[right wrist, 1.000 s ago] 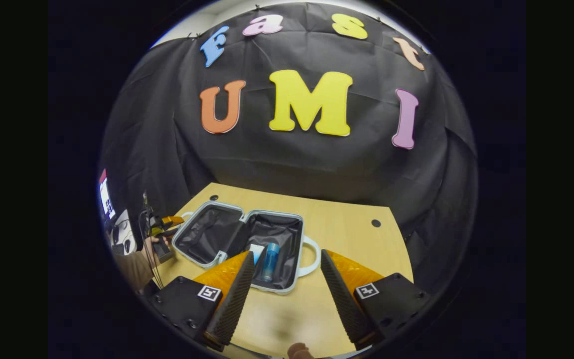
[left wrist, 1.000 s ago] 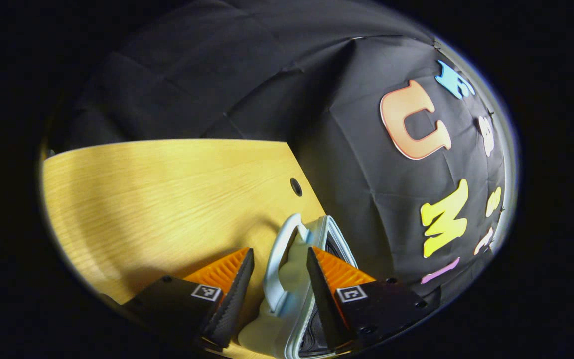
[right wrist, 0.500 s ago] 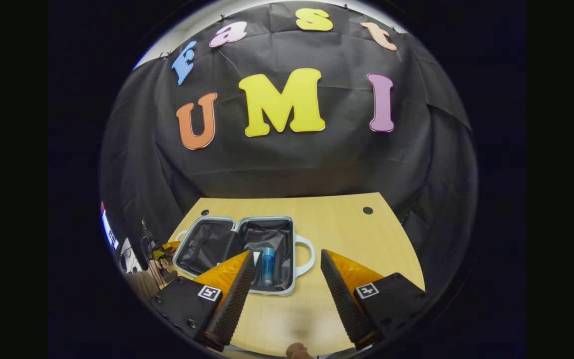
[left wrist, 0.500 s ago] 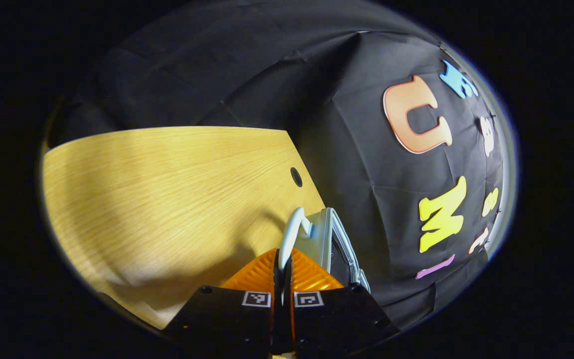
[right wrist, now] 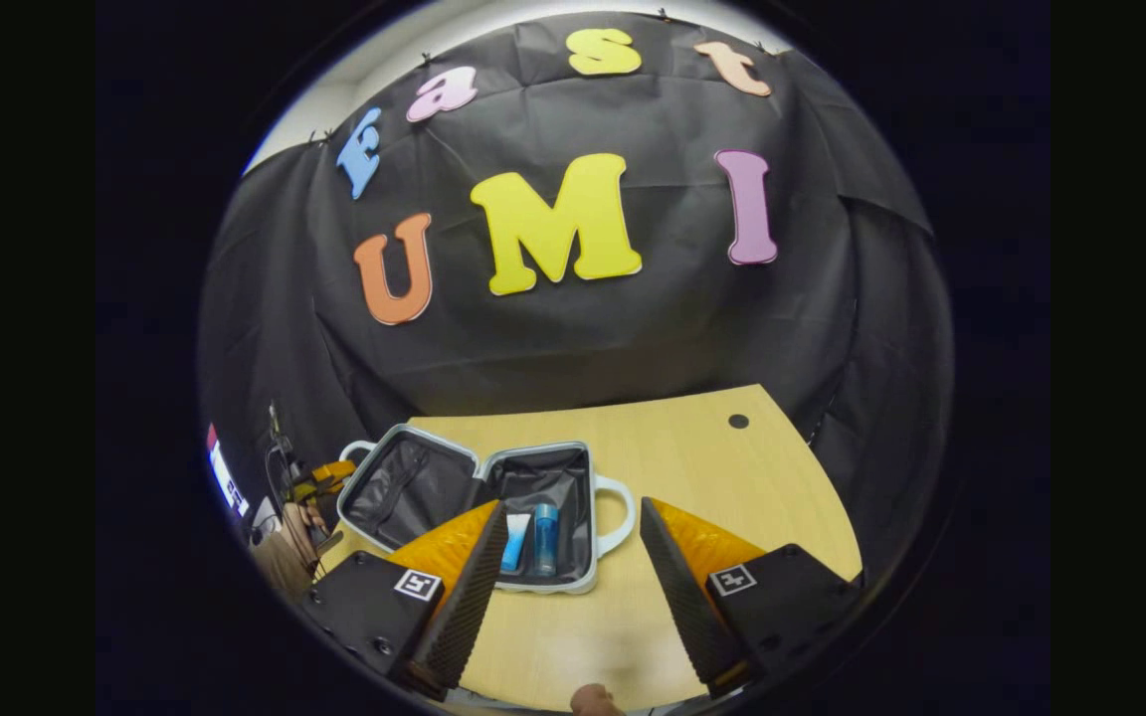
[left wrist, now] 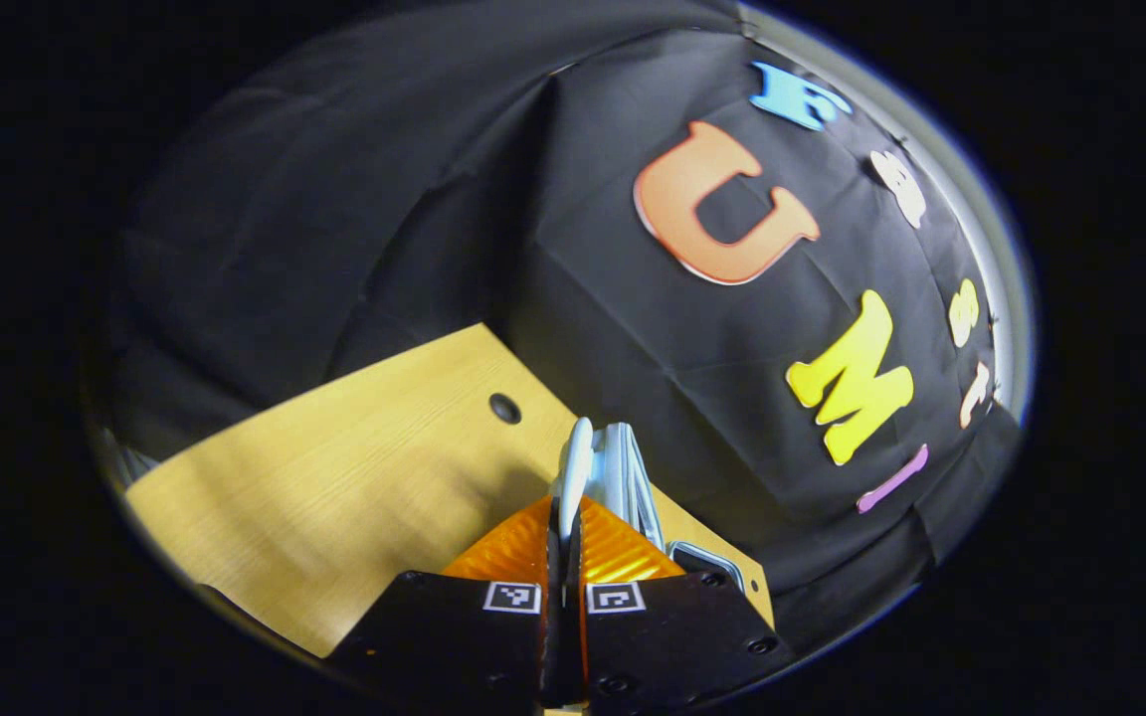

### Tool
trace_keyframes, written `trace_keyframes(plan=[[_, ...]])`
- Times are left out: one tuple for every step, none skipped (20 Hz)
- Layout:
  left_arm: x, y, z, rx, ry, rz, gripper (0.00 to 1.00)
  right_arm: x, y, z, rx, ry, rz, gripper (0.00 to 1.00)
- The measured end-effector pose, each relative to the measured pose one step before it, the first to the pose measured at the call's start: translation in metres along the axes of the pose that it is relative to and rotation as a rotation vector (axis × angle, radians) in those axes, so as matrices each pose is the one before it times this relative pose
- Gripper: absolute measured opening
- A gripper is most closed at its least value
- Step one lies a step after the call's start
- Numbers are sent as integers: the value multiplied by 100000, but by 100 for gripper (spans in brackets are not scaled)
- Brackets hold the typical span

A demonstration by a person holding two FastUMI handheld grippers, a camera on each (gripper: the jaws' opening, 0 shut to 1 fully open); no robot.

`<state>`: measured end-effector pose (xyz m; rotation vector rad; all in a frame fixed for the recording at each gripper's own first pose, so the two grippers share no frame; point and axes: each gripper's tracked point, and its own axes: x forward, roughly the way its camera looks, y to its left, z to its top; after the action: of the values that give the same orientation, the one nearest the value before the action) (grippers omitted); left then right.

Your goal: First open the suitcase, pack the skin care products into it, and then close the suitcase.

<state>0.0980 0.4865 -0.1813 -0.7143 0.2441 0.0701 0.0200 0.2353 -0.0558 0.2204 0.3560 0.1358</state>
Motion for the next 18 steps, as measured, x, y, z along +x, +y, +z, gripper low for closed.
trace_keyframes(plan=[[-353,-1606,445,6367,-944,1040,3,-239,-231,95,578,-933,382,79],[-261,-1506,399,6548,-878,1045,3,-229,-375,275,331,-1125,7,79],[-484,-1667,422,6316,-598,423,2,-198,-385,258,397,-1123,241,79],[-407,-1666,516,5806,-1120,516,3,-226,-359,176,1293,-672,690,77],[-308,-1777,481,4943,-1215,-320,3,-204,-496,185,966,-591,547,79],[-153,-2034,567,4551,-988,-478,2,-99,-689,331,276,-1020,115,79],[-186,-1570,361,5514,-902,-162,2,-161,-683,282,122,-719,241,77],[-136,-1406,174,5329,-587,5,2,-75,-653,241,420,-563,106,79],[-148,-1486,212,4839,-117,206,2,-10,-751,212,734,-93,82,77],[-244,-1568,433,3324,-712,-508,2,-1,-702,202,946,35,251,79],[-230,-1543,293,2944,-545,-766,3,-118,-562,317,360,-358,550,79],[-46,-1434,303,3178,-178,53,3,-6,-713,364,-1032,-572,86,79],[-66,-1328,179,3337,-58,792,3,-30,-848,355,-1458,-752,-90,79],[99,-1417,101,3033,-90,1002,2,36,-691,409,-1361,-751,-151,79],[149,-1447,111,2238,-529,552,2,-28,-499,342,-975,-554,521,79],[70,-1689,-15,1244,-219,-47,3,102,-388,239,-1312,-171,772,79],[173,-1693,-39,1197,-315,188,3,113,-515,-2,-1329,198,495,79],[147,-1368,-39,1279,180,-368,3,109,-447,13,-645,426,861,79]])
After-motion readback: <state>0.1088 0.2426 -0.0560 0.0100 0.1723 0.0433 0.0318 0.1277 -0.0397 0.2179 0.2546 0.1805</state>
